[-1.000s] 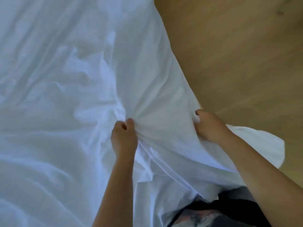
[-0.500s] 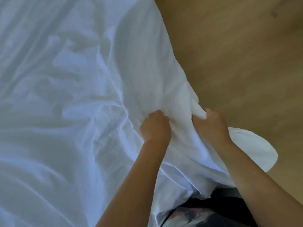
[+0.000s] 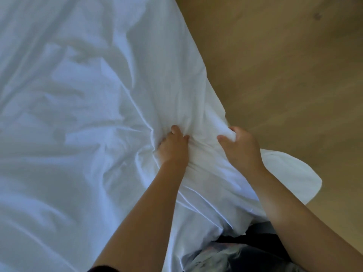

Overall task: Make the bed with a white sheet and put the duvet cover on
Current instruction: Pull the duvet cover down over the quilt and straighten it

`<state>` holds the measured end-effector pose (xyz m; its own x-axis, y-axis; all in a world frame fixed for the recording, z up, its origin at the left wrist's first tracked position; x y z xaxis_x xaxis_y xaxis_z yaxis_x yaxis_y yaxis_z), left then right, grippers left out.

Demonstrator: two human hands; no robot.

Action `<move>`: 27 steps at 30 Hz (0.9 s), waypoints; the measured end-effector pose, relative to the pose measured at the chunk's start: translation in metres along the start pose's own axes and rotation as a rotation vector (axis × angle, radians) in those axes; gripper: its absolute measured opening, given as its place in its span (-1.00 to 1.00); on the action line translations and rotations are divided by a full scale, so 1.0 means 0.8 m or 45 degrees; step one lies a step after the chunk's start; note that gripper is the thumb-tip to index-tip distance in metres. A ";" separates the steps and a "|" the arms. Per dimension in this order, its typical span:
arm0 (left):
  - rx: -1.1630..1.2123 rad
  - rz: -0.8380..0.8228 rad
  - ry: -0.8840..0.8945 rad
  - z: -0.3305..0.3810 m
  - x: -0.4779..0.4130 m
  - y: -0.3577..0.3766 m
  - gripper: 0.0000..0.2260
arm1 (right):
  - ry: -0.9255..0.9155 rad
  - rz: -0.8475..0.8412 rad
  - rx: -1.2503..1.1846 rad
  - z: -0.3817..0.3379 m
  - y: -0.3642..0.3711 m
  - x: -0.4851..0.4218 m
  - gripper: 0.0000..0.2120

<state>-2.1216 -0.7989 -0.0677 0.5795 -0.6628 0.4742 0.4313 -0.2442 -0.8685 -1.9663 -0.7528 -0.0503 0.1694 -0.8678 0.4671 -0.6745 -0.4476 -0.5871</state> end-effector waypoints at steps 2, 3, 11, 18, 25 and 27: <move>0.010 0.004 0.101 0.001 0.001 -0.014 -0.75 | -0.003 0.018 0.030 0.003 0.002 0.001 -0.79; -0.013 0.038 0.184 0.004 0.003 -0.023 -0.73 | 0.002 0.023 0.040 0.005 0.002 0.000 -0.77; 0.146 0.421 0.395 0.017 0.042 -0.101 -0.60 | -0.080 -0.034 0.055 -0.018 -0.006 -0.019 -0.66; 2.362 0.043 -0.719 0.024 0.034 -0.109 -0.78 | -0.152 0.043 -0.097 -0.033 -0.007 -0.016 -0.70; 1.908 -0.281 -0.186 -0.042 0.052 -0.182 -0.74 | -0.119 -0.386 0.137 -0.063 0.002 -0.009 -0.60; 1.565 0.221 -0.250 -0.094 0.051 -0.196 -0.86 | -0.096 -0.560 0.536 -0.060 0.007 -0.010 -0.58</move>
<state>-2.2176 -0.8406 0.0768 0.7403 -0.4780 0.4727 0.6363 0.7252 -0.2632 -2.0060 -0.7383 -0.0256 0.4281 -0.5884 0.6859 -0.1910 -0.8008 -0.5677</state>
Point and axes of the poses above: each hand's wrist, its own x-axis away from the middle knuckle, its own y-axis out of the palm, z = x × y, the point moved 2 cm from there along -x, towards the middle knuckle, and after that the axes turned 6 degrees about x, right-handed, at the moved point
